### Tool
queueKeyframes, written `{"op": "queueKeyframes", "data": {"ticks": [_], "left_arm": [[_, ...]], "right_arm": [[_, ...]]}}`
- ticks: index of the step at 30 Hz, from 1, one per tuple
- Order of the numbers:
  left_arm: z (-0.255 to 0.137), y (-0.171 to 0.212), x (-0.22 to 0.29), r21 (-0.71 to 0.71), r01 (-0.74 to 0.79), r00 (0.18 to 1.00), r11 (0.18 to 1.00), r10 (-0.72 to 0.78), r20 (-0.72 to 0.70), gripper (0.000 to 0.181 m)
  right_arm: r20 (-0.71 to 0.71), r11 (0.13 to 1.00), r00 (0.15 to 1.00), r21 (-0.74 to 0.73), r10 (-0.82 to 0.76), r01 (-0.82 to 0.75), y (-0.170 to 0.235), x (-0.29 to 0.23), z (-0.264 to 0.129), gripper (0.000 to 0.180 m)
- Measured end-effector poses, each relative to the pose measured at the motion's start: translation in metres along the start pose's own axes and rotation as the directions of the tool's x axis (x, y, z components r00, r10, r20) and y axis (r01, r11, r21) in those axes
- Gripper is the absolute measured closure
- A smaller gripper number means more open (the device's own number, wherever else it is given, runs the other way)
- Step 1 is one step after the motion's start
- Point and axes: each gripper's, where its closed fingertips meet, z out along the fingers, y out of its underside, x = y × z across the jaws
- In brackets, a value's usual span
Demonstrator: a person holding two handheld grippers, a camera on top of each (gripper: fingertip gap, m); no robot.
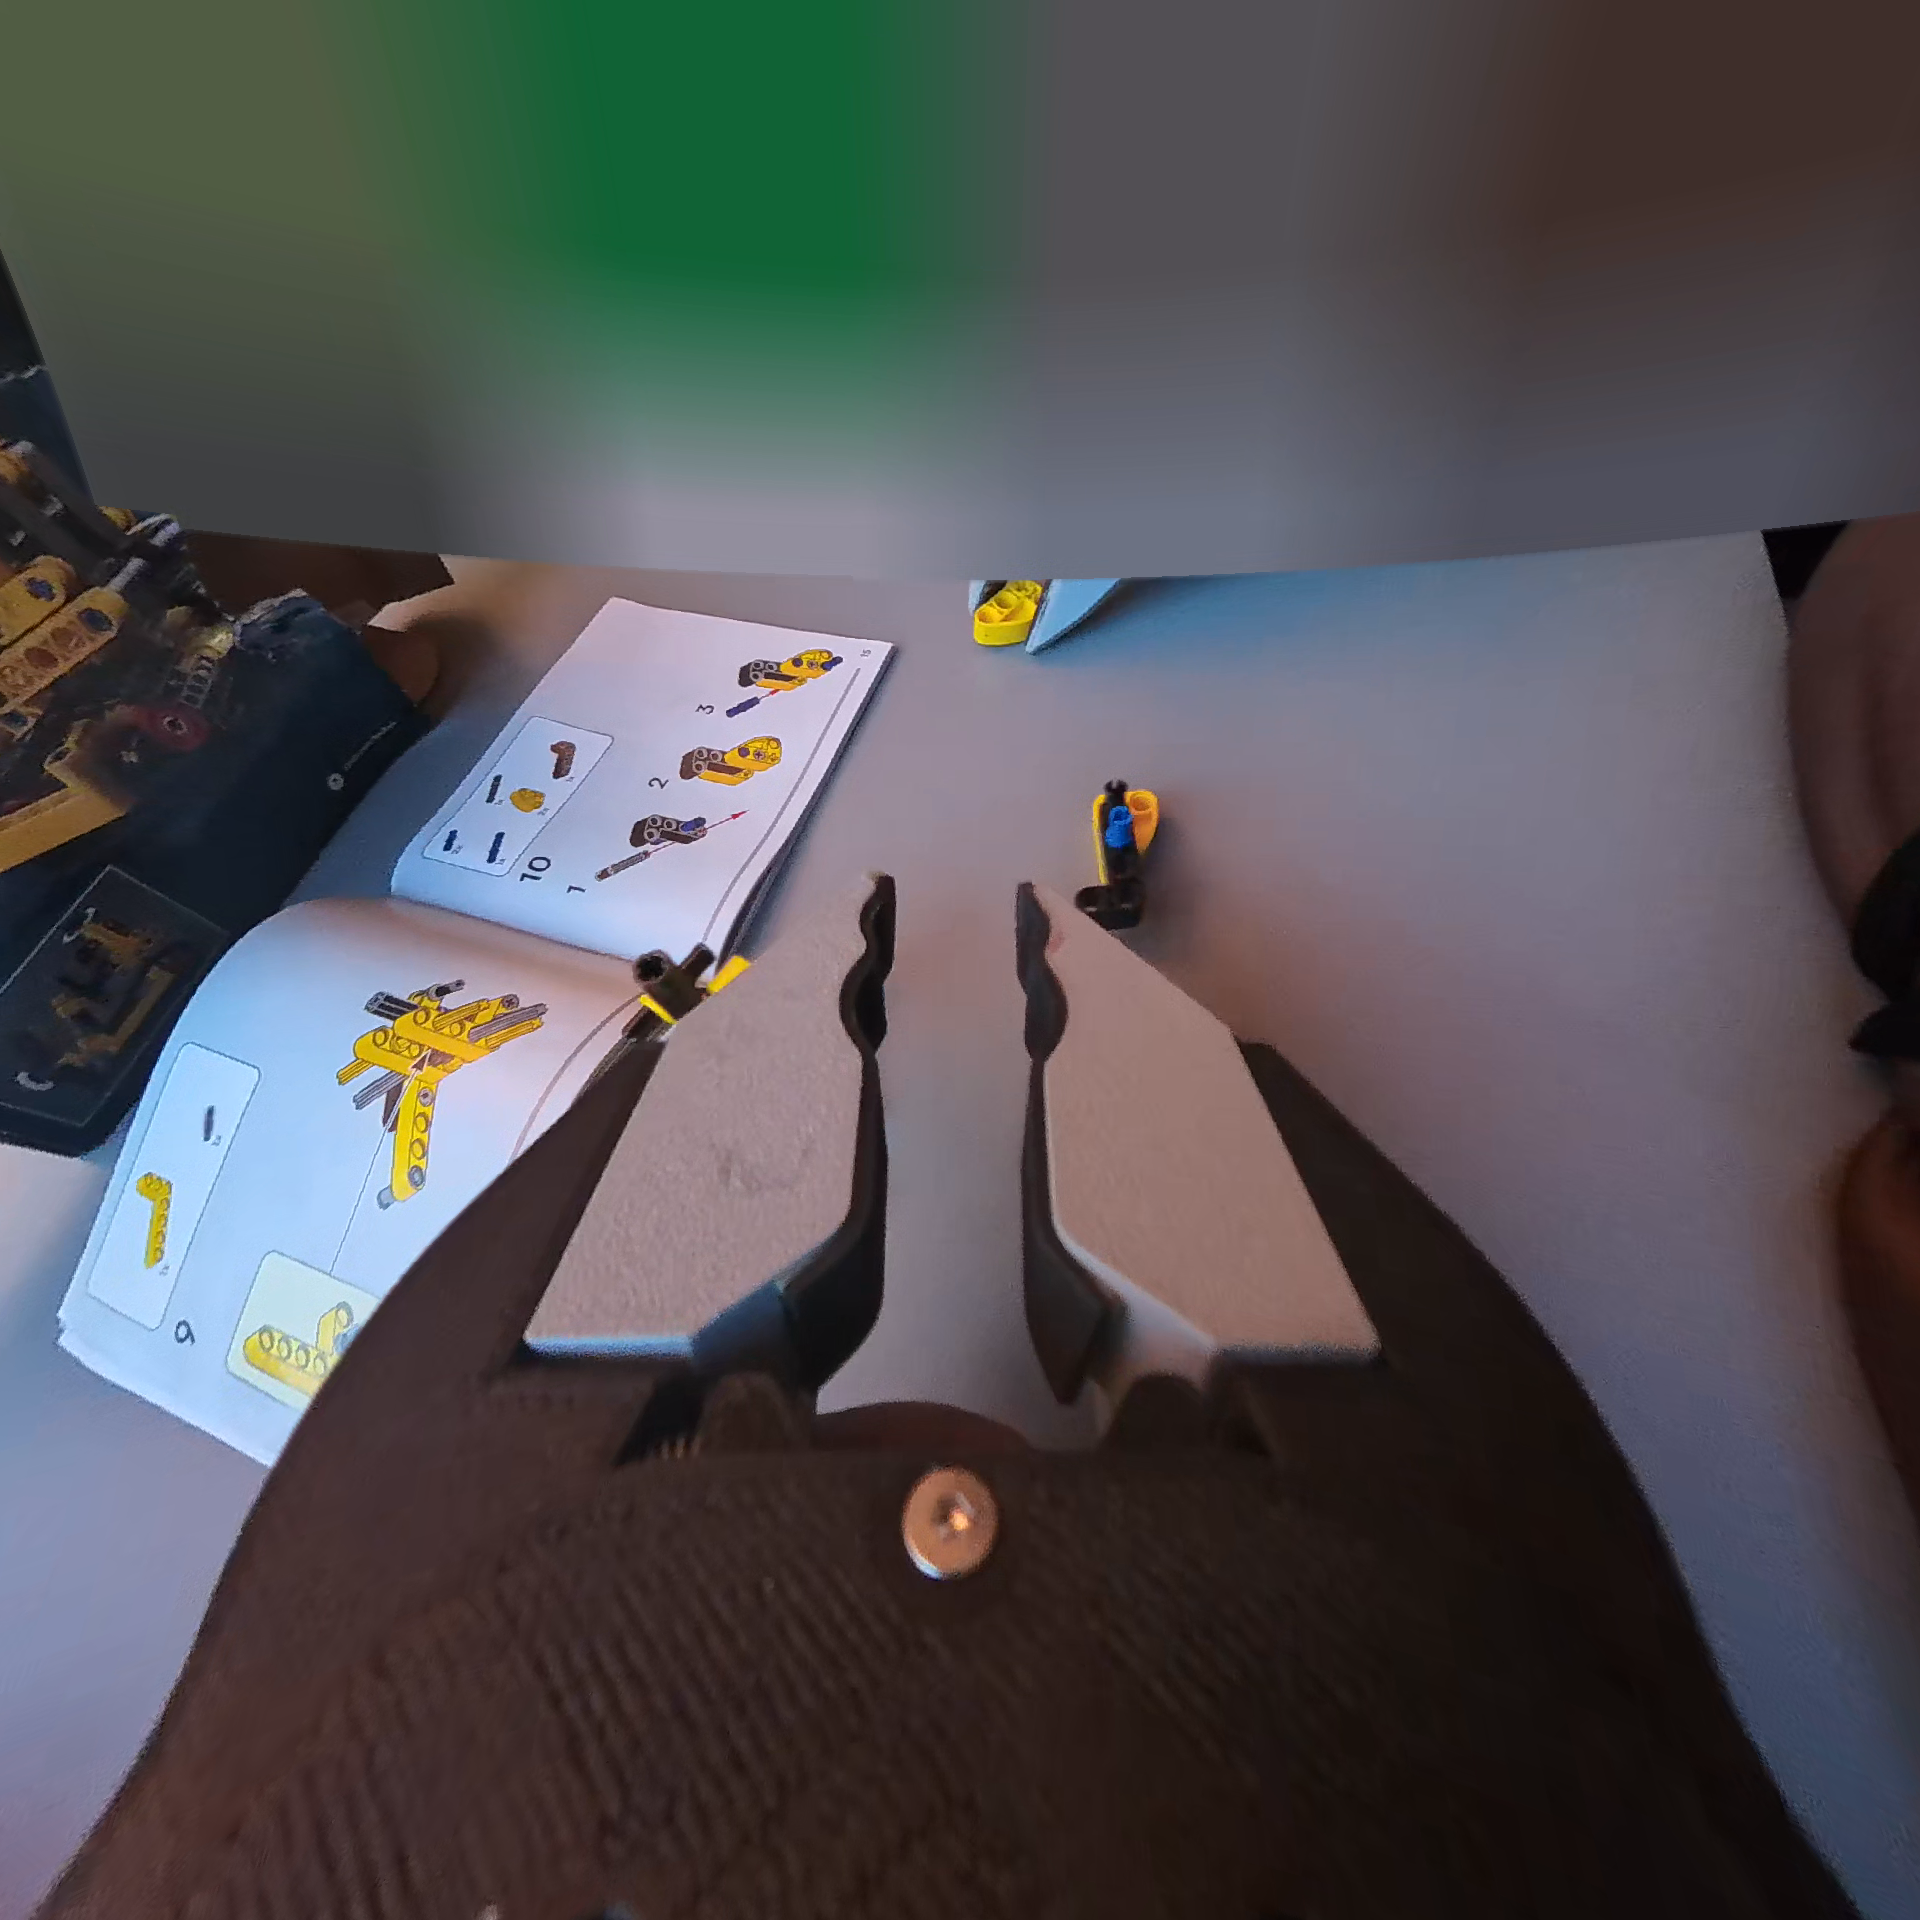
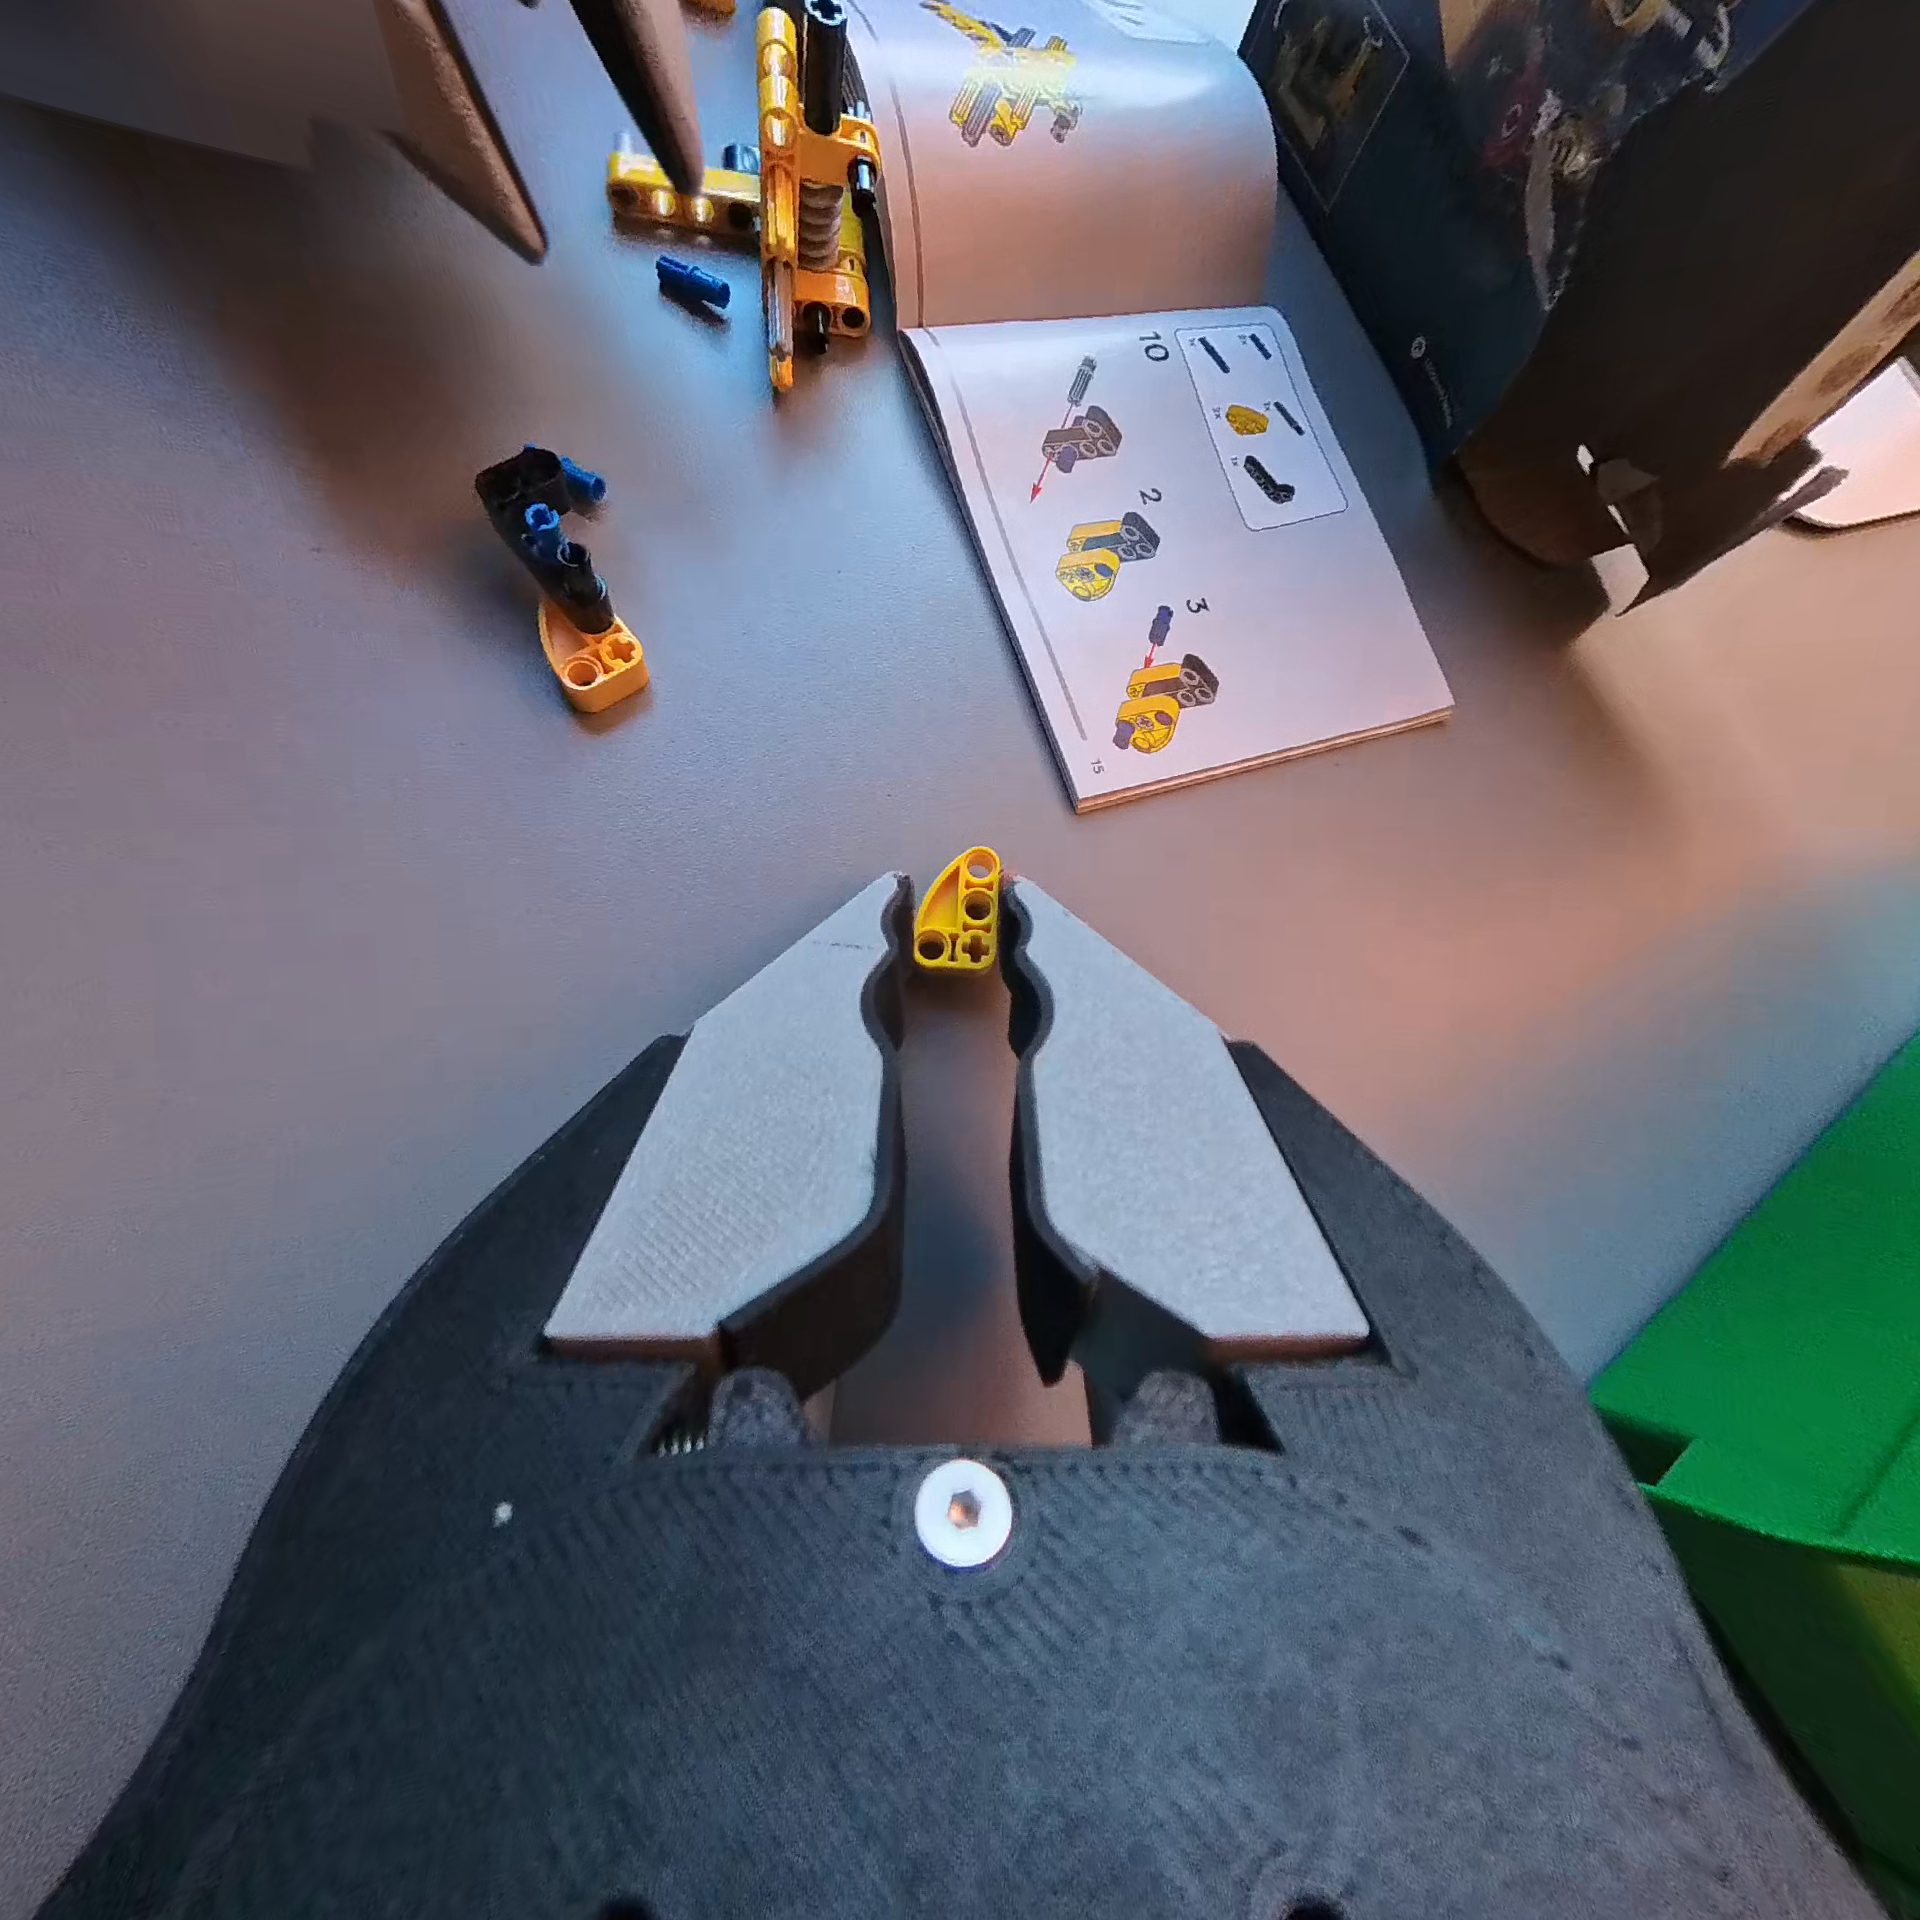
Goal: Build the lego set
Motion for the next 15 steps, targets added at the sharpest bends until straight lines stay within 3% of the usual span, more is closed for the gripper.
{"op": "queueKeyframes", "data": {"ticks": [15], "left_arm": [[0.0016, 0.0016, 0.0057, -0.015, -0.039, 0.999, 0.999, 0.038, -0.013, 0.161]], "right_arm": [[0.004, 1.0, 1.0, 0.001, 0.01, -0.01, -0.0001, 0.0006, 0.0003, 0.166]]}}
